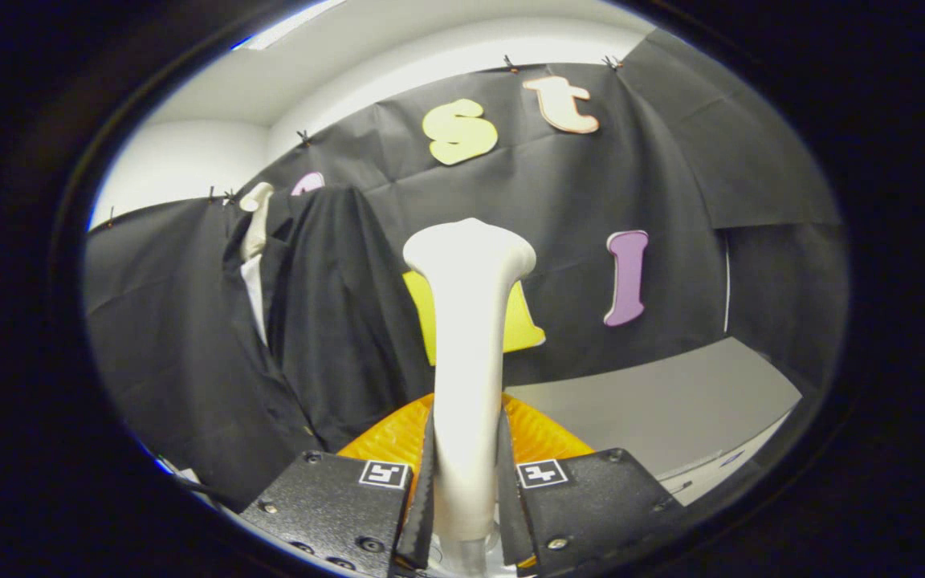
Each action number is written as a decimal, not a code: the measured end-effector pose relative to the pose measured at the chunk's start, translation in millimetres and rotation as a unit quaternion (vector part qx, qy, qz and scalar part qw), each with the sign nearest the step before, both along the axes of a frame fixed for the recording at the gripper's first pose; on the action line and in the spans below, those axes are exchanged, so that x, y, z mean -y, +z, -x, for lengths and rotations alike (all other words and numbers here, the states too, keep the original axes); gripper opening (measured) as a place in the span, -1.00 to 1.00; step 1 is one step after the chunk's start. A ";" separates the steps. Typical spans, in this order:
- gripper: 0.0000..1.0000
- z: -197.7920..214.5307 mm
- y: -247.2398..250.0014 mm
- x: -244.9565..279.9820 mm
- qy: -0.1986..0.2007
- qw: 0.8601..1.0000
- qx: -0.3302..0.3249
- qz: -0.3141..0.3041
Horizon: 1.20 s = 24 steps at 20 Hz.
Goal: Iron the clothes twice with a garment steamer, once on the left side and once on the right side.
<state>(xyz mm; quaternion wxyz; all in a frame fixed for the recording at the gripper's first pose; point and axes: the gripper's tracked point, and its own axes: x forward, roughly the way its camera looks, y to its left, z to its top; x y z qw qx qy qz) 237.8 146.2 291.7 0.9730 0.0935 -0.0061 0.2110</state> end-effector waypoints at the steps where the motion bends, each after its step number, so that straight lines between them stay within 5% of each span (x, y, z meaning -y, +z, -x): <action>1: -0.28 5.1 8.6 -11.4 0.004 1.000 0.007 -0.004; 13: -0.28 53.1 90.9 -159.4 0.044 0.995 0.093 0.003; 24: -0.28 49.4 77.6 -207.0 0.053 0.995 0.081 0.031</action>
